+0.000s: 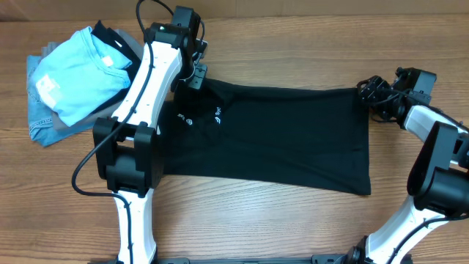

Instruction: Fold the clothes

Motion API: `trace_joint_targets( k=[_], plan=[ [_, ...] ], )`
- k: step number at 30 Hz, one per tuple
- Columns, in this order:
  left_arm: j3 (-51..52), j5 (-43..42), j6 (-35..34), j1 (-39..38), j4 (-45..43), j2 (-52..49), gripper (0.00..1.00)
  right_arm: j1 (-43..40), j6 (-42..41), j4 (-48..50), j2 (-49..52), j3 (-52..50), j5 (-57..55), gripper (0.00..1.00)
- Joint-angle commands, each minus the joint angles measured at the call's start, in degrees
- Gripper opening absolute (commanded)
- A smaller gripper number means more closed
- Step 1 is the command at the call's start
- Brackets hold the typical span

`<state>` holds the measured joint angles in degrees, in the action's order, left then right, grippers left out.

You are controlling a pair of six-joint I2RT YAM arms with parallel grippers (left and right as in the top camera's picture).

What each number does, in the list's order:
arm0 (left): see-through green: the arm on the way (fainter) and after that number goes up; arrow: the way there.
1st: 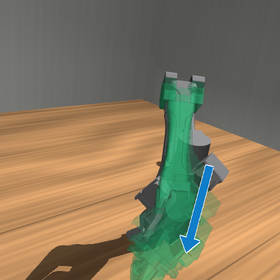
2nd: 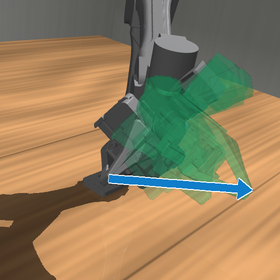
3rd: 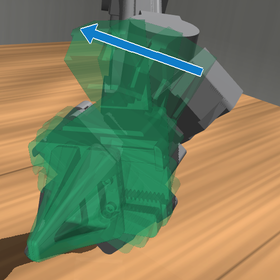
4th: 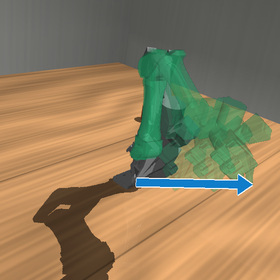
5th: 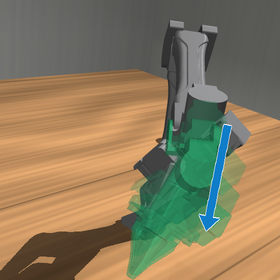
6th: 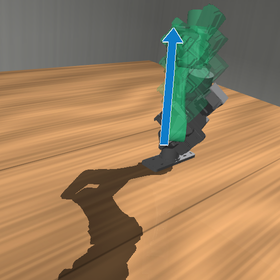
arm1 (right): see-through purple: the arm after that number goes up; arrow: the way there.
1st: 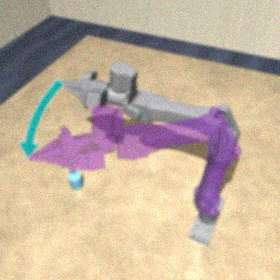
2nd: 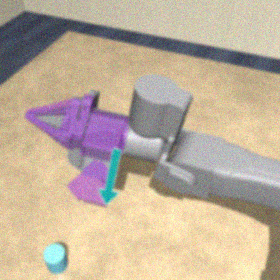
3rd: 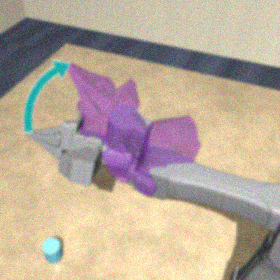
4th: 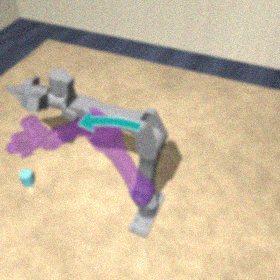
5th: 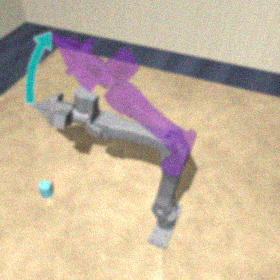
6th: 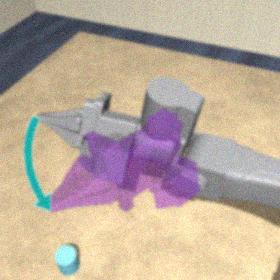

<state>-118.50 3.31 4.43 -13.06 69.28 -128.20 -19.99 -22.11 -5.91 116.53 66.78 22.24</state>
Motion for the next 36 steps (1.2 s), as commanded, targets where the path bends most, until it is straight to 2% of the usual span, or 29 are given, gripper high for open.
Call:
trace_joint_targets(
  k=[1,3,14,15,20,23,28,36],
  plan=[
    [-1.5,1.0,-1.2,-0.2,0.3,-0.6,0.04,0.1,-0.6,-0.8,3.1,-0.4,-1.9,0.69],
    [-1.5,1.0,-1.2,-0.2,0.3,-0.6,0.04,0.2,-0.4,-1.0,3.1,-0.4,0.0,0.61],
    [-1.5,1.0,-1.2,-0.2,0.6,-0.6,0.04,0.8,0.0,-2.1,3.1,-0.4,5.5,0.59],
    [-1.5,1.0,-1.2,-0.2,0.6,-0.6,0.04,0.8,0.0,-2.1,3.1,-0.4,5.7,0.56],
    [-1.5,1.2,-1.2,-0.2,0.8,-0.6,0.04,-0.1,0.0,-1.2,3.1,-0.1,5.7,0.22],
    [-1.5,1.2,-1.2,-0.1,1.0,-0.6,0.04,-1.2,0.0,-1.5,2.8,1.0,7.3,0.09],
    [-1.6,1.4,-1.2,0.0,2.1,-0.3,0.04,-3.0,0.0,-2.3,0.7,1.8,11.3,0.04],
    [-1.8,3.2,-1.2,0.0,5.3,1.9,0.04,-3.9,0.0,-6.6,-5.2,1.8,13.5,0.04]
  ],
)
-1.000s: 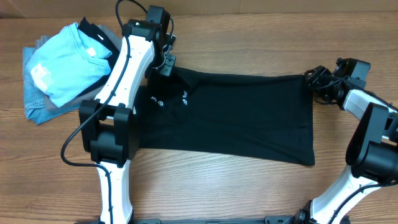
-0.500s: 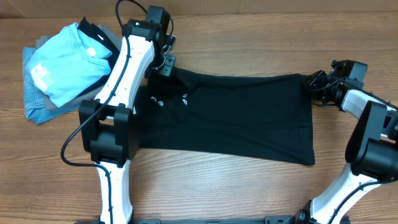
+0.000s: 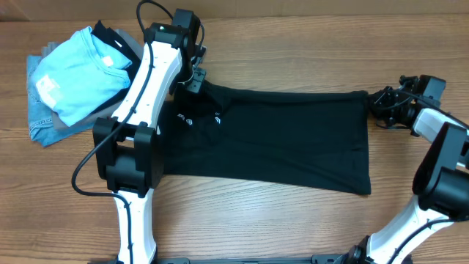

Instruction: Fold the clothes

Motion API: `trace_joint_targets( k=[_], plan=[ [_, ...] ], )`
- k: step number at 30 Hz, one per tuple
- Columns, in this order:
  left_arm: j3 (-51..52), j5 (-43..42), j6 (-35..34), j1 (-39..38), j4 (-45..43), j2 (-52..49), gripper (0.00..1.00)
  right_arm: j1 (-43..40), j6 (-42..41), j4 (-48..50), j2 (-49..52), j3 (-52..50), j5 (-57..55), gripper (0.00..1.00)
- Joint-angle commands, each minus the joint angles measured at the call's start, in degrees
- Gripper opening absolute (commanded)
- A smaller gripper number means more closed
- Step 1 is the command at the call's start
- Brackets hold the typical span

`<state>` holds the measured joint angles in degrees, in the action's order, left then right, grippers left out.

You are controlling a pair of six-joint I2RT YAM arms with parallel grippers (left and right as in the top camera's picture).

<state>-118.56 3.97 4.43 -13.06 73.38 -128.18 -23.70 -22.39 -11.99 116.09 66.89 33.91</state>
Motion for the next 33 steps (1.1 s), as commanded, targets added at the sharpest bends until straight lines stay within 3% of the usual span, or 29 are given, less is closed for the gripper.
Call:
trace_joint_targets(
  k=[1,8,12,18,24,33],
  plan=[
    [-1.7,3.3,-1.2,0.0,2.1,2.4,0.04,-0.2,0.3,-1.3,-5.5,1.7,1.8,0.04],
    [-1.7,7.6,0.7,0.0,8.8,5.8,0.04,-0.2,2.8,-12.6,-10.8,1.7,1.2,0.04],
    [-1.7,7.0,0.8,0.0,12.1,8.0,0.05,-0.4,2.7,-19.7,-13.3,1.7,-6.5,0.04],
    [-1.4,4.4,0.7,0.0,19.8,8.3,0.13,-0.5,2.7,-34.7,-14.1,1.7,-17.4,0.04],
    [-0.5,3.3,0.0,1.3,23.5,8.3,0.21,-0.5,2.7,-42.5,-14.1,1.7,-20.7,0.04],
    [5.6,3.3,-0.9,5.2,23.5,8.3,0.14,-0.4,2.7,-49.0,-14.1,1.7,-21.5,0.05]
  ],
)
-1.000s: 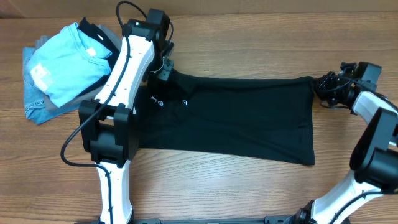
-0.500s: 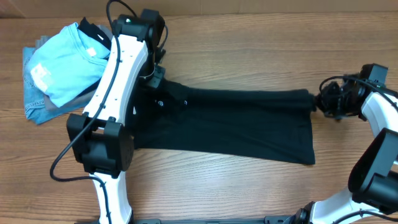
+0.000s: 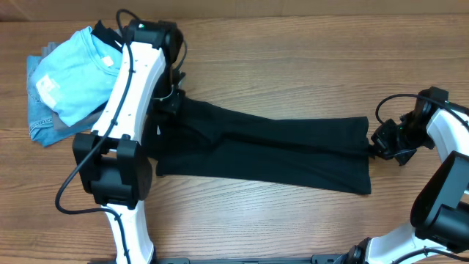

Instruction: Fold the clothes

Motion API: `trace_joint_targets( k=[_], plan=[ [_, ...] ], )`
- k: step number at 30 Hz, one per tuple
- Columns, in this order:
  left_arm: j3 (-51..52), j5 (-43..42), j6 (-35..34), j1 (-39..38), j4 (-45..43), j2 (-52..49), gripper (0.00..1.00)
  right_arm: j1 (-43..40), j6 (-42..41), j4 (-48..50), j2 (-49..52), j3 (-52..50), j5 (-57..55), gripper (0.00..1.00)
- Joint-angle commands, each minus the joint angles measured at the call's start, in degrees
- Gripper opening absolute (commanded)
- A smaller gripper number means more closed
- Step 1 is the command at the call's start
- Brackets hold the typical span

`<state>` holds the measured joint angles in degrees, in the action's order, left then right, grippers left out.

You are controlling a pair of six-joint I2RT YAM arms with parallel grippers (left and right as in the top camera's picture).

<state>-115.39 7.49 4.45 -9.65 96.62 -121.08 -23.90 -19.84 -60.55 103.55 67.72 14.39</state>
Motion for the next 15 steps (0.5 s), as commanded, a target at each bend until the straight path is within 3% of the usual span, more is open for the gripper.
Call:
trace_joint_targets(
  k=[1,5,6,8,9,15],
  plan=[
    [3.3,-0.2,-1.3,2.2,0.2,1.2,0.13,-0.2,0.2,-0.9,-1.6,0.9,-1.9,0.06],
    [4.8,-1.0,-1.9,3.0,0.2,1.2,0.14,-0.2,0.4,-2.2,-1.6,0.9,-2.0,0.10],
    [4.8,-1.5,-1.9,3.0,0.2,1.2,0.19,-0.2,0.4,-2.4,-1.6,0.9,-2.0,0.15],
    [4.8,-1.6,-1.9,3.0,0.2,1.2,0.37,-0.2,0.4,-3.0,-1.6,0.9,-2.0,0.39],
    [4.8,-2.1,-1.9,3.0,0.2,1.2,0.43,-0.2,0.4,-3.2,-1.6,0.9,-2.0,0.59],
    [4.8,-14.0,0.9,2.7,0.1,1.2,0.48,-0.7,0.4,-1.9,-1.6,0.9,-1.8,0.70]
  ],
)
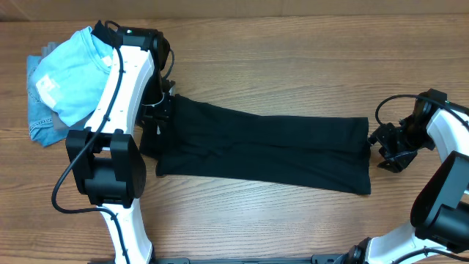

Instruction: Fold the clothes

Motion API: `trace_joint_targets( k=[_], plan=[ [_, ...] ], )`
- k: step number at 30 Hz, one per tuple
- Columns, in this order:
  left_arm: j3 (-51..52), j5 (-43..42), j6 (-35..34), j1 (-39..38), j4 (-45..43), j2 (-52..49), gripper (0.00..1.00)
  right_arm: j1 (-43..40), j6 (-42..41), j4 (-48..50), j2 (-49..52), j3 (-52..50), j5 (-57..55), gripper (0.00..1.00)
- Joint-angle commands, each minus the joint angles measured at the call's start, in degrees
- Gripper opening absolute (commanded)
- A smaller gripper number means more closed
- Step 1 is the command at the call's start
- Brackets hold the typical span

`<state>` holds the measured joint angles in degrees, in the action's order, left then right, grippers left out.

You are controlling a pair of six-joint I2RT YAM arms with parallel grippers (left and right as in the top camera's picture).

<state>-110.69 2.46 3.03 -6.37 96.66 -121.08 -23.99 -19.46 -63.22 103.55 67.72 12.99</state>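
Observation:
A black shirt (pixel 264 150) lies lengthwise across the middle of the table, its far edge drawn over toward the near side, so it looks narrow. At its left end my left gripper (pixel 158 116) is shut on the collar-end corner, with the arm reaching over from the near side. My right gripper (pixel 378 145) is at the middle of the shirt's right edge, shut on the hem corner there. The fingertips of both are small and dark against the cloth.
A pile of clothes sits at the far left: a light blue shirt (pixel 73 70) on top of grey and denim pieces (pixel 40 125). The wooden table (pixel 278 66) runs bare behind and in front of the black shirt.
My left gripper has moved left and nearer with its corner of the black shirt. My right gripper has shifted slightly nearer at the right edge. The shirt's left end looks narrower.
The black shirt first lay spread wide, with my grippers at its two far corners. At the second moment the right gripper stood a little further right. Later both far corners were lower on the shirt, which looked narrower, and now they are lower still.

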Motion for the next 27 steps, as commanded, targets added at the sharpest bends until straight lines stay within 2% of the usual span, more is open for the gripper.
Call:
trace_joint_targets(
  k=[1,8,14,16,19,21,23,27],
  plan=[
    [0.1,-10.1,2.9,-0.6,-0.1,1.2,0.50,-0.6,0.0,1.0,-1.6,0.9,-0.1,0.70],
    [4.0,-12.8,2.6,-0.7,-7.2,1.2,0.61,-0.6,3.5,1.4,-1.6,0.9,6.7,0.70],
    [13.2,-12.9,1.7,-0.7,-16.1,1.2,0.61,-0.6,3.5,0.5,-1.6,0.9,6.8,0.70],
    [15.7,-13.1,1.7,-0.7,-19.0,1.2,0.56,-0.6,3.5,0.5,-1.6,0.9,6.8,0.70],
    [17.8,-13.0,1.6,-0.7,-20.8,1.2,0.24,-0.6,3.5,0.5,-1.6,0.9,6.8,0.69],
    [17.7,-13.0,1.6,-0.7,-20.5,1.2,0.08,-0.6,3.5,0.4,-1.6,0.9,6.8,0.69],
    [17.0,-12.8,1.4,-0.5,-19.5,1.2,0.04,-0.6,3.4,0.6,-1.6,0.9,6.8,0.68],
    [13.9,-11.8,1.1,0.7,-16.2,1.2,0.04,-0.6,3.5,0.7,-1.6,0.9,6.8,0.68]
  ],
)
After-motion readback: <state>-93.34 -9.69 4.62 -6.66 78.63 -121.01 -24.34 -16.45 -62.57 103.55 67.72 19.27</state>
